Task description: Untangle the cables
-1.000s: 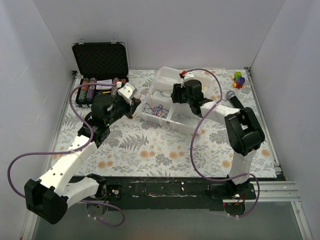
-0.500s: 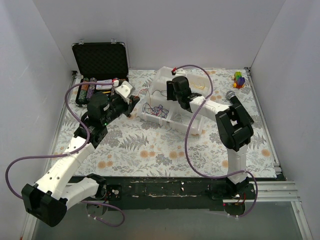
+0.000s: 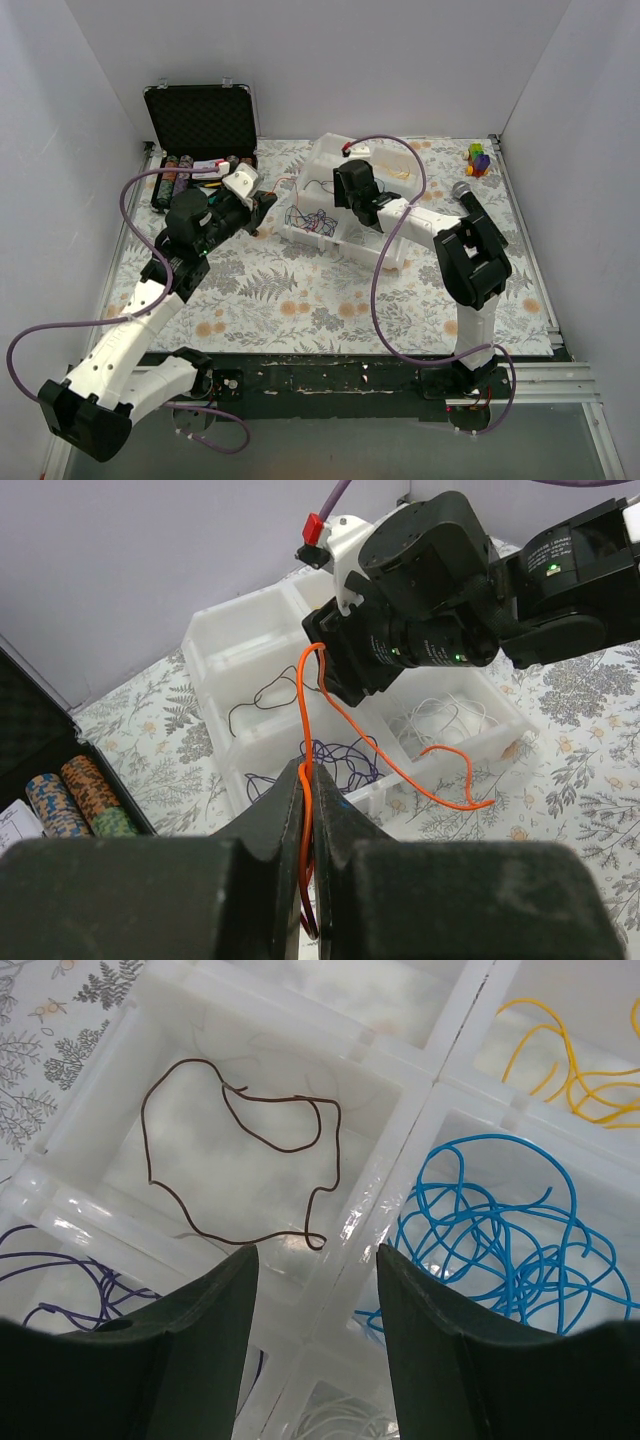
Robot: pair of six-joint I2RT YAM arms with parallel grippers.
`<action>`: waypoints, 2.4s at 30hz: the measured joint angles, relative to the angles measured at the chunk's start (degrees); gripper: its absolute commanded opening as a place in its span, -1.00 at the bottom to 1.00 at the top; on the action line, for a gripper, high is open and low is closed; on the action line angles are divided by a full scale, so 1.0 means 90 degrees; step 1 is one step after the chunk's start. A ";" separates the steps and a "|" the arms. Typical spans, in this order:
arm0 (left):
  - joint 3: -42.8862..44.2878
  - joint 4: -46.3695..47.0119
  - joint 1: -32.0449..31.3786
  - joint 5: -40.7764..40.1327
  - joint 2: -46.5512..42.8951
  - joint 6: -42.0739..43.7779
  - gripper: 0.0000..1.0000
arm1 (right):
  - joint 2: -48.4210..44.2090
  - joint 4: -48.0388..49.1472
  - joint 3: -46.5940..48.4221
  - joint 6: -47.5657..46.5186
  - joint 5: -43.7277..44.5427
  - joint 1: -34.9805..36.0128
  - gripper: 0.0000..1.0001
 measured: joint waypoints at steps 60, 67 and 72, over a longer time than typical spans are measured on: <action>0.1355 0.2144 0.0046 -0.0372 0.4993 0.1384 -1.00 | -0.4155 0.0126 -0.4634 0.2458 0.0731 0.2365 -0.92; 0.0911 0.2414 -0.0554 -0.0328 0.5037 0.2113 -1.00 | -0.4352 -0.0051 -0.4692 0.2429 0.0393 0.2103 -0.89; 0.1059 0.2188 -0.0925 -0.0321 0.5476 0.2453 -0.99 | -0.4583 -0.0338 -0.4845 0.2409 0.0226 0.1950 -0.86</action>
